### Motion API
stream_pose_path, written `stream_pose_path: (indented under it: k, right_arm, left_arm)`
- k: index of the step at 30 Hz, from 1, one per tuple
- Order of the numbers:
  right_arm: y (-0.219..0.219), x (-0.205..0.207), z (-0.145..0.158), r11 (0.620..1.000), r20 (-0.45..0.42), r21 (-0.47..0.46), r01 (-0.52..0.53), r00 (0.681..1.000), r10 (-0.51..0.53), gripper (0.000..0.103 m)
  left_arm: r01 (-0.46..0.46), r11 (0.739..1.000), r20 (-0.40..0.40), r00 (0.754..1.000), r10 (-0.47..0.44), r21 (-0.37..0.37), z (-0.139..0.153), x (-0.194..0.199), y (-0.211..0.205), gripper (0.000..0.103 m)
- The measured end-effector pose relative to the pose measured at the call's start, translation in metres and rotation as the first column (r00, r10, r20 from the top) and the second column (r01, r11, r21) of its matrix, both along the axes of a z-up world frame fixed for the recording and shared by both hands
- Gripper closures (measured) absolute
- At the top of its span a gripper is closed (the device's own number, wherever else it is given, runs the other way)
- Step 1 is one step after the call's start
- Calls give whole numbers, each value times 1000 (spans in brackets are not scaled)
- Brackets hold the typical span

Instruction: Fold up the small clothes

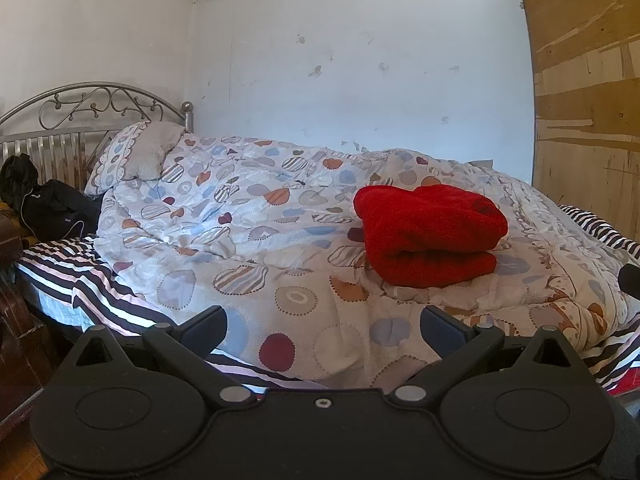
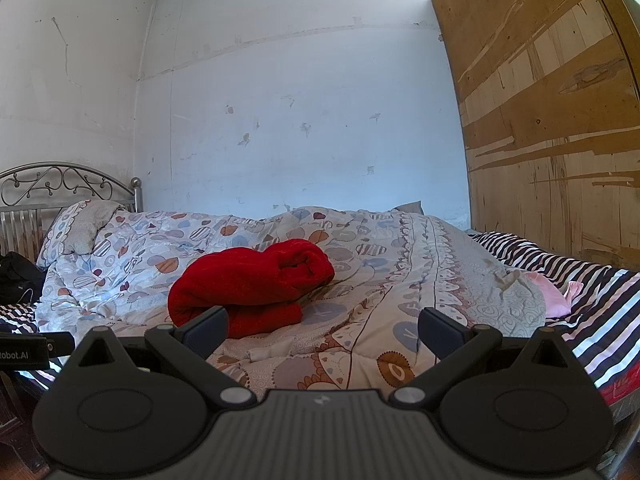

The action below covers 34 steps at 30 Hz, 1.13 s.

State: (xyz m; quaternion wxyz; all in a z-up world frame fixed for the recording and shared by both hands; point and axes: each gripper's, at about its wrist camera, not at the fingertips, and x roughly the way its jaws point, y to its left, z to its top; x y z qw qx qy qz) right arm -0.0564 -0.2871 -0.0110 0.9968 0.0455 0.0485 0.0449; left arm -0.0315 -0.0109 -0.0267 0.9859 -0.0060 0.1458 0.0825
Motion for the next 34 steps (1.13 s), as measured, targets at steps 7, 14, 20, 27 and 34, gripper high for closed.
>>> stream_pose_path:
  k: [7, 14, 20, 27, 34]
  right_arm:
    - [0, 0, 0, 1000, 0, 0, 0, 1000, 0, 0]
    - [0, 0, 0, 1000, -1, 0, 0, 1000, 0, 0]
    - [0, 0, 0, 1000, -1, 1, 0, 1000, 0, 0]
    - [0, 0, 0, 1000, -1, 1, 0, 1000, 0, 0]
    - [0, 0, 1, 1000, -2, 1, 0, 1000, 0, 0]
  left_arm:
    - [-4, 1000, 0, 1000, 4, -1, 0, 0, 1, 1]
    - [-4, 1000, 1, 1000, 4, -1, 1, 0, 0, 1]
    - [-4, 1000, 1, 1000, 4, -1, 1, 1, 0, 1]
    - [1, 1000, -1, 1000, -1, -2, 2, 2, 0, 1]
    - [1, 1000, -1, 1000, -1, -2, 2, 1, 0, 1]
